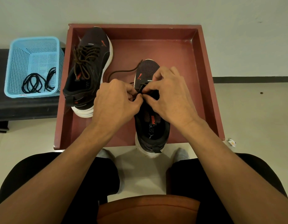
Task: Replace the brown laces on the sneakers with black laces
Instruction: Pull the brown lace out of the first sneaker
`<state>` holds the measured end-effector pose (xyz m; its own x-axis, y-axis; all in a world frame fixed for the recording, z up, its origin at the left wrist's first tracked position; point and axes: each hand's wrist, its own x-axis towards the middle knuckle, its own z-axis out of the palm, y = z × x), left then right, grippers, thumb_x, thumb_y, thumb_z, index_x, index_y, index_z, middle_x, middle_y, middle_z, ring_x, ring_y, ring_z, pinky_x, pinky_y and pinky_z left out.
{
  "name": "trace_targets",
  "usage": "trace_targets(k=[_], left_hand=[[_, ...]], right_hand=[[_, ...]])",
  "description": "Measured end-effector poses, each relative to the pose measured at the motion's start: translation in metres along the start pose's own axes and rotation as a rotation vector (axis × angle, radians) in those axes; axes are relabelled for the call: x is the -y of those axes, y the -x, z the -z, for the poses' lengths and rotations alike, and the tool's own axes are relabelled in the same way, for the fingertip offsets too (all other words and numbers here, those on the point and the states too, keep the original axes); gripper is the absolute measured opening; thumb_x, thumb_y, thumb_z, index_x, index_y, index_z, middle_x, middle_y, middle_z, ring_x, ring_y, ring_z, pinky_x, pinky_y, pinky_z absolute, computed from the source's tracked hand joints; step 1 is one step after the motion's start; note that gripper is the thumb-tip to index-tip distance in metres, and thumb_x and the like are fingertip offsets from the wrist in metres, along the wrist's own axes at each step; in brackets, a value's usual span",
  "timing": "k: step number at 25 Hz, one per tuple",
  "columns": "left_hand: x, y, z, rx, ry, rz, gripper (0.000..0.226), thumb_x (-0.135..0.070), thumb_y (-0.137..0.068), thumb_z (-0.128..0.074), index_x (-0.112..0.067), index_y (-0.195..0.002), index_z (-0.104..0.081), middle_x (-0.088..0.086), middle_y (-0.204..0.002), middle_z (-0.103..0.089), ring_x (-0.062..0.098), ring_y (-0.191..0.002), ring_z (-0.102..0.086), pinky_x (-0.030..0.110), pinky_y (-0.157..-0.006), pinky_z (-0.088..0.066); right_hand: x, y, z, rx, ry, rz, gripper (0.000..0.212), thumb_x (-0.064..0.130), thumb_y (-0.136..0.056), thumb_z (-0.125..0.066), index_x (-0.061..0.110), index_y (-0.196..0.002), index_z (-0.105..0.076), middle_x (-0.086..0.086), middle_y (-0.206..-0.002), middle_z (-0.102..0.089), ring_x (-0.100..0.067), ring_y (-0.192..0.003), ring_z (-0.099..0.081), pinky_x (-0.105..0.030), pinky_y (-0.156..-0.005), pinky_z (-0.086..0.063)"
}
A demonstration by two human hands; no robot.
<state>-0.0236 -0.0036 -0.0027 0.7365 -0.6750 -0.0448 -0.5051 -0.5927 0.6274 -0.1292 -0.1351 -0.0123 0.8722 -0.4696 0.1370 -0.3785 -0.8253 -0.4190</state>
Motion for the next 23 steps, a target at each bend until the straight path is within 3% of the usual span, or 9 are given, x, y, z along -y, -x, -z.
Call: trace_targets(k=[6, 10, 14, 18, 23], left_hand=[[0.003, -0.002, -0.001, -0.009, 0.006, 0.027, 0.014, -0.04, -0.086, -0.077, -0.027, -0.082, -0.08, -0.016, -0.057, -0.061, 0.002, -0.06, -0.062, 0.033, -0.067, -0.061], [0.003, -0.002, -0.003, -0.002, 0.022, 0.033, 0.014, -0.04, -0.087, -0.077, -0.028, -0.082, -0.08, -0.016, -0.056, -0.061, 0.001, -0.061, -0.062, 0.032, -0.071, -0.061], [0.005, -0.003, -0.003, 0.0, 0.021, 0.027, 0.014, -0.04, -0.088, -0.077, -0.027, -0.085, -0.081, -0.017, -0.057, -0.061, 0.0, -0.06, -0.06, 0.03, -0.072, -0.059], [0.003, -0.002, -0.003, 0.003, 0.023, 0.021, 0.013, -0.039, -0.088, -0.077, -0.027, -0.084, -0.08, -0.016, -0.057, -0.061, 0.0, -0.059, -0.061, 0.029, -0.068, -0.059], [0.002, -0.001, -0.003, -0.001, 0.034, 0.012, 0.014, -0.039, -0.087, -0.077, -0.026, -0.083, -0.08, -0.015, -0.058, -0.063, 0.002, -0.06, -0.064, 0.032, -0.067, -0.06]], right_hand=[[-0.017, -0.002, 0.021, -0.019, -0.046, -0.12, 0.008, 0.037, -0.081, -0.083, 0.032, -0.081, -0.076, 0.009, -0.094, -0.053, -0.014, -0.1, -0.048, -0.037, -0.083, -0.05], [-0.032, -0.002, 0.034, -0.025, -0.058, -0.221, 0.012, 0.035, -0.08, -0.082, 0.027, -0.076, -0.073, 0.008, -0.091, -0.053, -0.013, -0.096, -0.048, -0.021, -0.072, -0.038], [-0.037, -0.001, 0.035, -0.042, -0.02, -0.265, 0.012, 0.037, -0.081, -0.079, 0.028, -0.08, -0.071, 0.005, -0.095, -0.054, -0.015, -0.096, -0.049, -0.029, -0.076, -0.042], [-0.019, 0.002, 0.028, -0.03, -0.048, -0.114, 0.024, 0.043, -0.085, -0.074, 0.036, -0.107, -0.076, 0.005, -0.106, -0.051, -0.017, -0.103, -0.049, -0.04, -0.088, -0.051], [0.0, 0.001, 0.009, 0.081, 0.021, -0.026, 0.02, 0.047, -0.086, -0.081, 0.037, -0.103, -0.08, 0.007, -0.107, -0.052, -0.017, -0.105, -0.047, -0.042, -0.09, -0.046]])
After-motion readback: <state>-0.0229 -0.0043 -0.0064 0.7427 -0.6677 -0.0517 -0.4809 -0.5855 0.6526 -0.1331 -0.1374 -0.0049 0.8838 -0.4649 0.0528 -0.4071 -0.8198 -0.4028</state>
